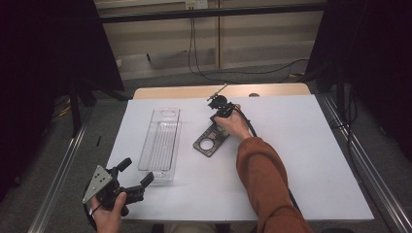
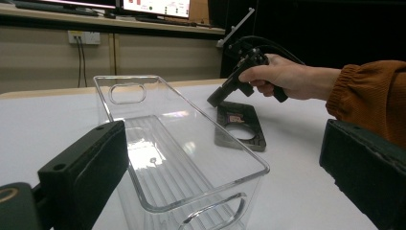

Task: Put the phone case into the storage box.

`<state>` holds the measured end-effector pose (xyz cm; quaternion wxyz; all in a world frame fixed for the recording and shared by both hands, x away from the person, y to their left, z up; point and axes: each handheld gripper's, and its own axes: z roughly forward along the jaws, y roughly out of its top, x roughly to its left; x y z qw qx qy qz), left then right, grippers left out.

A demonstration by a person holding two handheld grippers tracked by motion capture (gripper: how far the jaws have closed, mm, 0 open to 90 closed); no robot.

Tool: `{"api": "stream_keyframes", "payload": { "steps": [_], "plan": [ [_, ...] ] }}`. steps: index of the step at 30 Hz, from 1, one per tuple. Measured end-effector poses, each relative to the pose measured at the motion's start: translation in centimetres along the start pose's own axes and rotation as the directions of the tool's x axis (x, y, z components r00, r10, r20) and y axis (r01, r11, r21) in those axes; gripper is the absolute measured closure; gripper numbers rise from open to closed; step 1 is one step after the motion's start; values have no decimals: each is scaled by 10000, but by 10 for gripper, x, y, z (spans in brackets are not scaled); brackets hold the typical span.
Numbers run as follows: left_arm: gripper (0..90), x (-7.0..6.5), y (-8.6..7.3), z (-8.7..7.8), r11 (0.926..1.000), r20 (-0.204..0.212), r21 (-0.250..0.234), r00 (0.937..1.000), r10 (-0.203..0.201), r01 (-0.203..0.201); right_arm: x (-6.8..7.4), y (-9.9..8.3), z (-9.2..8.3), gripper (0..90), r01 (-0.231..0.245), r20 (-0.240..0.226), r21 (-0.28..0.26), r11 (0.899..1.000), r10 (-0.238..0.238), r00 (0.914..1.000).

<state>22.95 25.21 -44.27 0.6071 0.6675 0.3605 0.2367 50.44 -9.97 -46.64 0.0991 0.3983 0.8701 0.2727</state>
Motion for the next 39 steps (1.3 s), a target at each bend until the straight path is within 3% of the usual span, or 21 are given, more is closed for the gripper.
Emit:
{"api": "stream_keyframes", "payload": {
  "steps": [6,7,17,23,28,39],
  "plan": [
    [31,1,0,-2,10000,-37,52,10000,44,-44,-2,-3,-3,900,-114,-94,227,9997,116,9999],
    [31,0,0,-2,10000,-160,49,9999,28,-28,-2,-3,-4,900,18,-67,215,9998,-17,10000],
    [31,0,0,-3,10000,-187,86,9998,37,-35,-5,-17,-11,900,-218,-218,-30,9998,218,9995],
    [31,0,0,-2,10000,-157,84,9999,49,-47,-5,-24,-16,900,-380,-321,82,9992,383,9988],
    [31,1,-1,-2,9999,-140,102,9999,4,-2,-5,-29,-22,900,-225,-126,296,9993,229,9997],
    [31,0,-1,-1,10000,-160,62,9999,0,1,-9,-45,-32,900,-494,-219,247,9985,499,9985]
  ]
}}
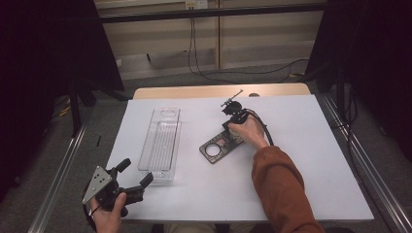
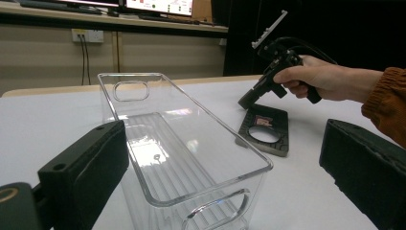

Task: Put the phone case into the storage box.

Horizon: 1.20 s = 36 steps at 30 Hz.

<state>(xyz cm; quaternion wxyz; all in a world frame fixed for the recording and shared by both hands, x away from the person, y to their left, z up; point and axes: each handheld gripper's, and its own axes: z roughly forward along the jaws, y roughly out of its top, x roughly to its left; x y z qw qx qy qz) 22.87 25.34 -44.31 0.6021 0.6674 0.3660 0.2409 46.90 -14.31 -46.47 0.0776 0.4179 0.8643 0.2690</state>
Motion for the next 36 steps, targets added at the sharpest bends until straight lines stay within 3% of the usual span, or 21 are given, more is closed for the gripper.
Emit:
{"api": "stream_keyframes", "payload": {
  "steps": [6,7,10,14,20,22,25,36],
  "plan": [
    [31,0,0,1,10000,74,20,10000,-34,34,-9,-13,-7,900,-180,266,168,9997,175,9995],
    [31,-1,0,2,10000,129,-18,9999,-78,78,-15,-18,-8,900,-346,124,19,9994,346,9993],
    [31,-1,0,2,10000,67,11,10000,-67,67,-17,-21,-11,900,-416,181,26,9991,416,9990],
    [31,-1,0,2,9999,16,5,9999,-142,142,-17,-29,-17,900,-239,263,129,9996,236,9994],
    [31,-1,0,2,10000,2,45,10000,-78,78,-20,-41,-23,900,-435,174,-49,9990,436,9989],
    [31,-1,-1,3,9999,119,52,9999,-92,92,-22,-44,-25,900,-287,155,-177,9994,290,9995],
    [30,0,-1,3,9999,59,6,9999,-109,109,-21,-50,-28,900,-493,117,-171,9986,495,9987],
    [31,0,-1,4,9999,9,68,9999,-154,154,-18,-76,-43,900,-503,-18,-392,9980,503,9987]
  ]
}}
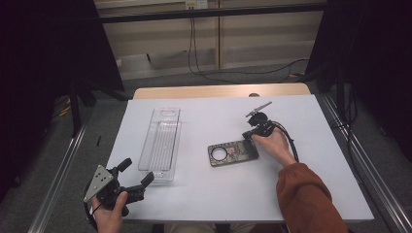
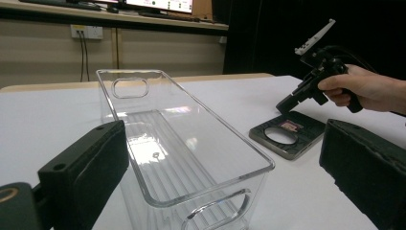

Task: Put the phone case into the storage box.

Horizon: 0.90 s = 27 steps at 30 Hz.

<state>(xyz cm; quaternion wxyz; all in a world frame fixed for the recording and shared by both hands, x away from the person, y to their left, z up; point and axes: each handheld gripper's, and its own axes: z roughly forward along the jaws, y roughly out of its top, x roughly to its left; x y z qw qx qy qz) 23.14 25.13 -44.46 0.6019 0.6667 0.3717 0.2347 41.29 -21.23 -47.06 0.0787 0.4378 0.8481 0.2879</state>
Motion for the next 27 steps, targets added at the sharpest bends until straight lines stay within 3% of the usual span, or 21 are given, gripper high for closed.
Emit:
{"api": "stream_keyframes", "payload": {
  "steps": [12,17,23,27],
  "plan": [
    [31,-1,0,1,10000,33,10,10000,-81,81,10,-25,-18,900,387,97,185,9991,-389,9992],
    [31,0,0,1,9999,30,84,10000,87,-87,15,-37,-25,900,372,-9,100,9993,-372,9993],
    [31,-1,-1,2,10000,43,84,10000,18,-18,22,-51,-31,900,417,-221,-249,9988,-423,9989],
    [31,-1,-1,2,10000,32,64,10000,-45,45,27,-58,-36,900,481,-257,-212,9986,-487,9985]
  ]
}}
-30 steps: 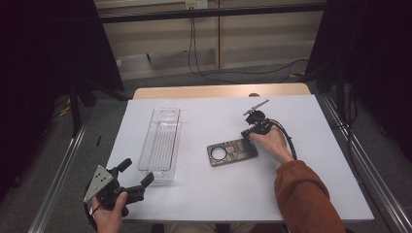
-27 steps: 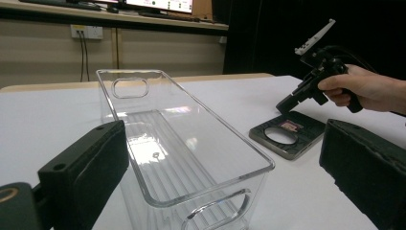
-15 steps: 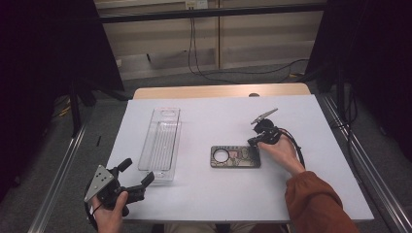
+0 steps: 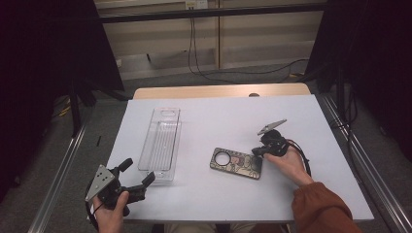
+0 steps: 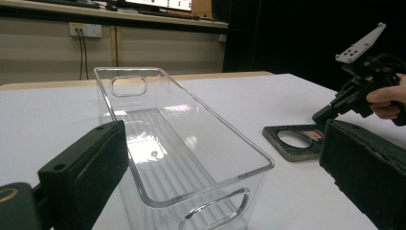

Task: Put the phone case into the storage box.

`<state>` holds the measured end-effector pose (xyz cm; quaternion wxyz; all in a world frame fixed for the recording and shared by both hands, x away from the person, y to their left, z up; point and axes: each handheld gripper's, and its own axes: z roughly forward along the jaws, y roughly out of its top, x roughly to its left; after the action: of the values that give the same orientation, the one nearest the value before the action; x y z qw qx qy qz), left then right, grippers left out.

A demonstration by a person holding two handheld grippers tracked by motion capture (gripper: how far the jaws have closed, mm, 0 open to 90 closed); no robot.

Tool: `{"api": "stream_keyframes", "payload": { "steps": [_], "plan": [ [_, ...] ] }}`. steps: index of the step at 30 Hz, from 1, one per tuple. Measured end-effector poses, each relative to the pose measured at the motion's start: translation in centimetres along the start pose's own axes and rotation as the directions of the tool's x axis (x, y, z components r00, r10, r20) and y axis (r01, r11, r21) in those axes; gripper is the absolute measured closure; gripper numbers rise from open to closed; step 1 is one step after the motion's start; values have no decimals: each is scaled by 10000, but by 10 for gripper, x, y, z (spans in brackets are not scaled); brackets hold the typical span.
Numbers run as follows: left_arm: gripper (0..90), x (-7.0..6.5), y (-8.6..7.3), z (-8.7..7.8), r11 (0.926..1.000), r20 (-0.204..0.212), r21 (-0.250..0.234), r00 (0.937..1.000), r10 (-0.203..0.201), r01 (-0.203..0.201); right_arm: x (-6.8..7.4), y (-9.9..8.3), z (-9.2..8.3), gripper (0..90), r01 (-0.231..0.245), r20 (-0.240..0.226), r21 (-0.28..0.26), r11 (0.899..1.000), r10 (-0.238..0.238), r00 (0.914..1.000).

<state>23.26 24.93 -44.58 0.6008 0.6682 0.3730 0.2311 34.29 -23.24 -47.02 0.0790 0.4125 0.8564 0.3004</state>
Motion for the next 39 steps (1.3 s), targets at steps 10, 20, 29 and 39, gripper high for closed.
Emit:
{"api": "stream_keyframes", "payload": {
  "steps": [10,20,29,39],
  "plan": [
    [31,0,0,0,10000,-10,28,10000,43,-43,13,-14,-10,900,-11,-181,-88,10000,9,9998],
    [31,0,0,1,10000,74,63,10000,42,-42,24,-23,-18,900,70,-377,-398,9992,-85,9993],
    [31,-1,0,2,10000,32,43,10000,-20,19,19,-25,-22,825,-98,-588,-911,9958,44,9983],
    [31,0,0,1,10000,118,49,9999,50,-51,16,-28,-36,496,-269,-861,-1643,9860,128,9962]
  ]
}}
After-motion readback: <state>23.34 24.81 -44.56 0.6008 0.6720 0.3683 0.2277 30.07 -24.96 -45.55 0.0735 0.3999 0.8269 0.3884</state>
